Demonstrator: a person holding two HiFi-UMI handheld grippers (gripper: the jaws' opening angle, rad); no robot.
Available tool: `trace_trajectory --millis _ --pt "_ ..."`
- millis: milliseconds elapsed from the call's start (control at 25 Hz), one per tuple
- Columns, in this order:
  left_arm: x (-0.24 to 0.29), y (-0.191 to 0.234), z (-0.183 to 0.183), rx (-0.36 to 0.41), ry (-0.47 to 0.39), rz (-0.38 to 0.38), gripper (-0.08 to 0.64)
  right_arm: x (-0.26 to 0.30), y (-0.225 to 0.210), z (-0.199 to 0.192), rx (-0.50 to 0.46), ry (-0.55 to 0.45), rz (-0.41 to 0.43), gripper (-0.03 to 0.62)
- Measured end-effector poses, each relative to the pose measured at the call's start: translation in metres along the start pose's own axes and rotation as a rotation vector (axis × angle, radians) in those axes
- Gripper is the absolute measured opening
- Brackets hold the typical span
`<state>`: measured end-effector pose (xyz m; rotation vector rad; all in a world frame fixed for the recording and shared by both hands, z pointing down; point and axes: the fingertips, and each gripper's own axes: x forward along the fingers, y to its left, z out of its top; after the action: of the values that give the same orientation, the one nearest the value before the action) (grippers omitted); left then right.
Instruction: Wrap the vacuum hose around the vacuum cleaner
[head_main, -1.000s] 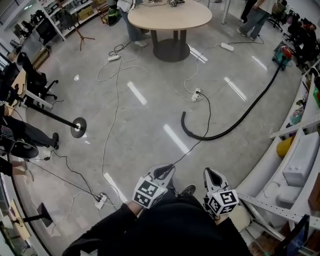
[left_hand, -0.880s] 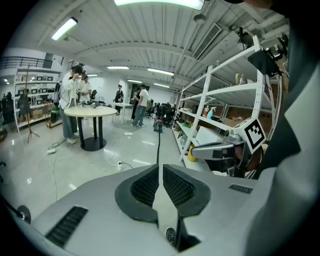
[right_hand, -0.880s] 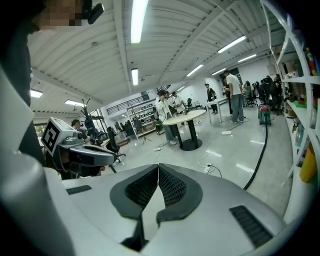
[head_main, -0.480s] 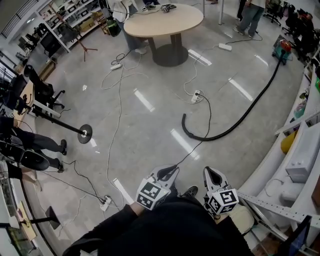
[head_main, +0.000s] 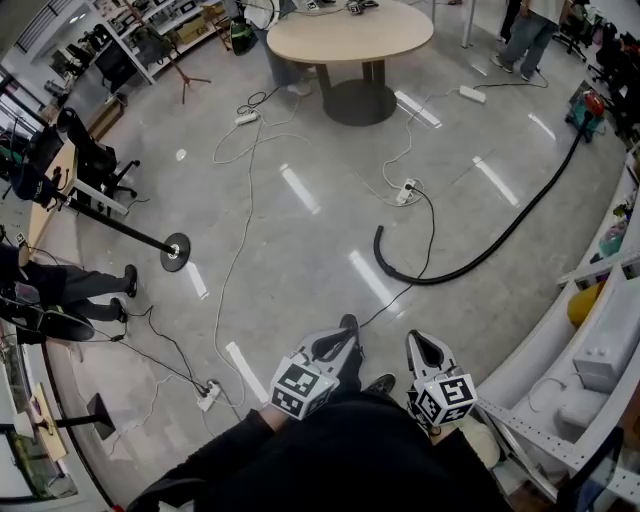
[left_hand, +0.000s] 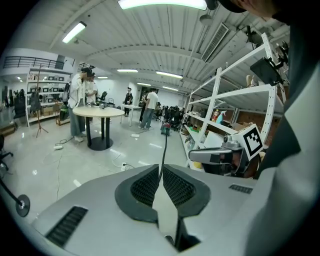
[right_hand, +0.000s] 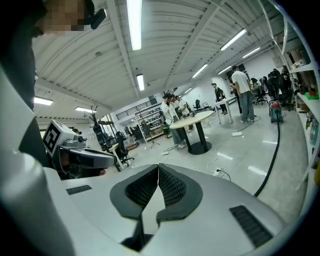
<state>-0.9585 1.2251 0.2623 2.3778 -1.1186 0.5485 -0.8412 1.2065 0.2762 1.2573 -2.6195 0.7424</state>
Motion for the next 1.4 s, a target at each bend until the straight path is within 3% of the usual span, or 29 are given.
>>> trace_trajectory --millis 200,400,560,680,800,960,1240,1400 --pt "0.033 0.049 0.03 -0.015 -0.016 -0.052 0.038 0.049 -0.019 0.027 -0.023 0.023 -0.041 0.014" --pt "0.068 0.104 0.068 0.06 -0.014 -0.128 0.038 0.109 -0.033 0.055 -0.038 0.057 -0.108 0.014" --pt "0.095 0.134 0.073 0.062 0.022 -0.182 0.038 0.141 -0.044 0.051 -0.022 0.108 -0.123 0.014" --pt "0.115 0.154 0.067 0.035 0.063 -0.191 0.038 0.162 -0.057 0.04 0.046 0.161 -0.09 0.017" --pt "0.141 0.17 0.06 0.009 0.115 -0.18 0.038 0.188 -0.079 0.032 0.09 0.201 -0.061 0.046" --pt "0.179 0.187 0.073 0.029 0.153 -0.138 0.038 0.239 -0.118 0.027 0.135 0.234 -0.002 0.124" --pt "0.25 0.199 0.116 0.031 0.189 -0.02 0.04 0.295 -0.188 0.05 0.062 0.279 0.14 0.14" --pt "0.299 0.208 0.113 0.001 0.225 0.012 0.04 0.324 -0.231 0.03 0.043 0.358 0.187 0.149"
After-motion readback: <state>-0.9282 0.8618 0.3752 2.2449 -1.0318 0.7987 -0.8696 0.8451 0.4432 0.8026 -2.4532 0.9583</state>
